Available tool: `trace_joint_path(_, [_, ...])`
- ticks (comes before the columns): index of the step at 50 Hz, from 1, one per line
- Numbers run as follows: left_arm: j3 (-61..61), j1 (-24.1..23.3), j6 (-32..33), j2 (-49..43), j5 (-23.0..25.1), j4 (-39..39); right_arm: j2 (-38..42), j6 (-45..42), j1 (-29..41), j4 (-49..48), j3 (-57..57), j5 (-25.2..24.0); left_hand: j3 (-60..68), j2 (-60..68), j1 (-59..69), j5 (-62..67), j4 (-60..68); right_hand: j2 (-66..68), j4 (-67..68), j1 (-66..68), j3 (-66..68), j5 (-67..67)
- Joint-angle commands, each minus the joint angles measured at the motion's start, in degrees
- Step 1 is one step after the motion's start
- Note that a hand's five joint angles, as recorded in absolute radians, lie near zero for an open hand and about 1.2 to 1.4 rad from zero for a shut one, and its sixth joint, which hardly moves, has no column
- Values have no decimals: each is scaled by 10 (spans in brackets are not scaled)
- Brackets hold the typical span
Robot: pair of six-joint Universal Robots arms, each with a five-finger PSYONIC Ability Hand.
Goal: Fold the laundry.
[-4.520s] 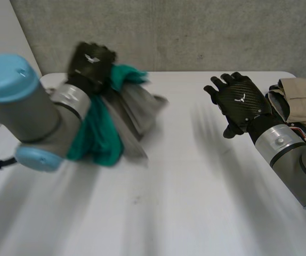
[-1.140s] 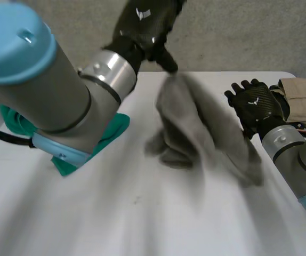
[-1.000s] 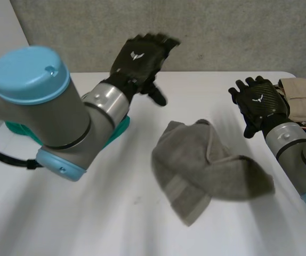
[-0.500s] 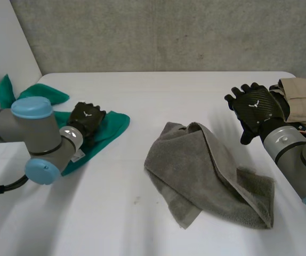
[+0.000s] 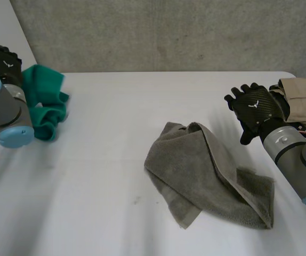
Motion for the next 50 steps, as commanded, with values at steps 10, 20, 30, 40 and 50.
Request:
trace_joint_path(10, [-131, -154, -200, 58, 31, -32, -2, 4, -3, 7, -1, 0, -48, -44, -15, -43, -41, -25, -33, -14, -20, -33])
trace_joint_path(20, [-188, -284, -328, 82, 118, -166, -25, 8, -6, 143, -45, -2, -34, -30, -1, -30, -27, -25, -33, -14, -20, -33])
trace_joint_path(30, [-151, -350, -446, 75, 175, -179, -30, 102, -16, 339, -74, -5, -11, -7, 22, -6, -4, -25, -33, -14, -20, -33])
trace_joint_path(40, [-54, -361, -445, -19, 169, -180, -31, 326, -39, 289, 44, -14, 145, 149, 179, 150, 152, -25, -33, -14, -20, -33])
trace_joint_path(50, [-42, -361, -440, -34, 174, -179, -29, 362, -36, 273, 69, -10, 547, 551, 581, 552, 555, -25, -33, -14, -20, -33])
